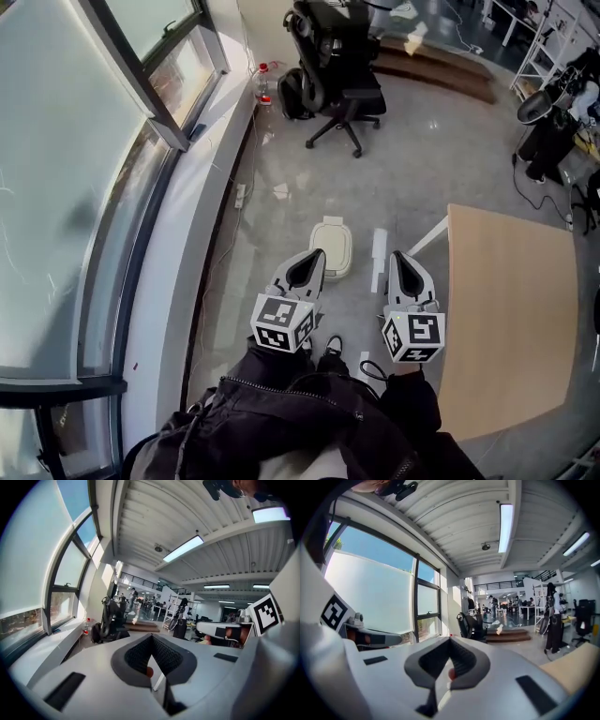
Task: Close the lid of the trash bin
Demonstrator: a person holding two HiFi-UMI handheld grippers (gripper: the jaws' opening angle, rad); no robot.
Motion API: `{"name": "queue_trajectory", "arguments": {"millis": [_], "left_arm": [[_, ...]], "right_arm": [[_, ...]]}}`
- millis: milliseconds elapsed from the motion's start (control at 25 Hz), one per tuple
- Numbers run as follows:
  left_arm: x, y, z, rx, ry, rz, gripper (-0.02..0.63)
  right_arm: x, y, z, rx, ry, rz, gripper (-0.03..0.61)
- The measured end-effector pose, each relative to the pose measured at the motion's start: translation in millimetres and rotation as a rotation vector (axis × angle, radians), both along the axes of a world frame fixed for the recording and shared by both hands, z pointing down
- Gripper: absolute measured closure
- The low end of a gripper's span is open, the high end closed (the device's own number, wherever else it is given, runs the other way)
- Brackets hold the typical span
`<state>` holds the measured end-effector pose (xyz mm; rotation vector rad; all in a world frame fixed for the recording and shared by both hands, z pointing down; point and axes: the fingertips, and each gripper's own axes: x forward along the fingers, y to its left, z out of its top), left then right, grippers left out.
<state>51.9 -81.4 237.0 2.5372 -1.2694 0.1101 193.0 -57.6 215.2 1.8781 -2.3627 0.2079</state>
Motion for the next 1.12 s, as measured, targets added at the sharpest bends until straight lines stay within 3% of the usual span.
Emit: {"name": "queue_trajectory", "arguments": {"millis": [360,760,1120], "left_arm": [[1.7,36.4,-67.9,0.143,0.013,0.004,0.618],[-1.9,57.3,-92.8,0.201,0.019,0.009,0.618],[-1.5,49.8,-97.9,0.210,0.028,0.012,0.618]], "right_arm": [[-23.2,33.4,-65.6,0.134,0.020,-0.066,0.572],[-46.7,54.6,-99.7,0.203,0.029,-0.120,0.572],[-45.8,50.5,-107.1,0.210,0.026,-0.108,0.572]]}}
